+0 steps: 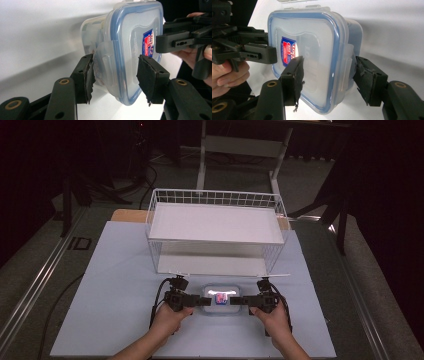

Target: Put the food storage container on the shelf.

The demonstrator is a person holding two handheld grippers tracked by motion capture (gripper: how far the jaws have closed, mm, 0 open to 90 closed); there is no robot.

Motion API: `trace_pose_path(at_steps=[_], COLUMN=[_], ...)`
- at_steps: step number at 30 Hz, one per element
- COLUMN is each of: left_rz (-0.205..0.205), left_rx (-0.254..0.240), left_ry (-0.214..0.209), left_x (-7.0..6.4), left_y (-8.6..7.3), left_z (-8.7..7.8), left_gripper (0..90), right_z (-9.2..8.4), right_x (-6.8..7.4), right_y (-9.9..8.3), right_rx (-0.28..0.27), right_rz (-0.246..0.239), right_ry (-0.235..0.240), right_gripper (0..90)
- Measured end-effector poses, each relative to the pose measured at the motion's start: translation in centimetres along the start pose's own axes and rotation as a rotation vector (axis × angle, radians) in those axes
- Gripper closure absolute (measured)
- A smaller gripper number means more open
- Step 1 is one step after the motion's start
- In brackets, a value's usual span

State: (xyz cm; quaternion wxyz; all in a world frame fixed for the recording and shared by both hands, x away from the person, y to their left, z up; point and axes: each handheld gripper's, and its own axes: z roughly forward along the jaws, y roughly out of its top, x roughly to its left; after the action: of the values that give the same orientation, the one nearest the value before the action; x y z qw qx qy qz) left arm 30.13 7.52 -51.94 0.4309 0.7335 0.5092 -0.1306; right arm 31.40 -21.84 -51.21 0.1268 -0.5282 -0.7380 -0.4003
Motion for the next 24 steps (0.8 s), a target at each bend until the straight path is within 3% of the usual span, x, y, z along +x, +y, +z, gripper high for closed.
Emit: trace_pose_path(at_steps=[8,11,16,20,24], left_rz=[-0.011,-0.024,-0.002,0.015,0.062], left_rx=[-0.037,-0.046,-0.089,-0.122,-0.145], left_ry=[0.016,0.022,0.021,0.028,0.061], left_x=[-0.3,-0.4,-0.4,-0.6,-0.8], left_y=[-0.7,-0.7,0.7,2.4,3.9], left_z=[-0.2,-0.5,-1.2,-2.4,-3.5], left_gripper=[50.3,50.2,50.2,50.3,50.3], right_z=[-0.1,-0.2,-0.4,-0.7,-0.7], right_x=[0.7,1.3,1.8,2.5,3.0], right_y=[-0.9,-0.7,0.4,1.7,3.2], right_rx=[-0.067,-0.076,-0.097,-0.149,-0.184], right_rz=[0.005,-0.018,-0.029,-0.033,-0.047], right_ry=[-0.028,-0.05,-0.048,-0.041,-0.02], right_gripper=[42.1,42.0,42.1,42.1,42.2])
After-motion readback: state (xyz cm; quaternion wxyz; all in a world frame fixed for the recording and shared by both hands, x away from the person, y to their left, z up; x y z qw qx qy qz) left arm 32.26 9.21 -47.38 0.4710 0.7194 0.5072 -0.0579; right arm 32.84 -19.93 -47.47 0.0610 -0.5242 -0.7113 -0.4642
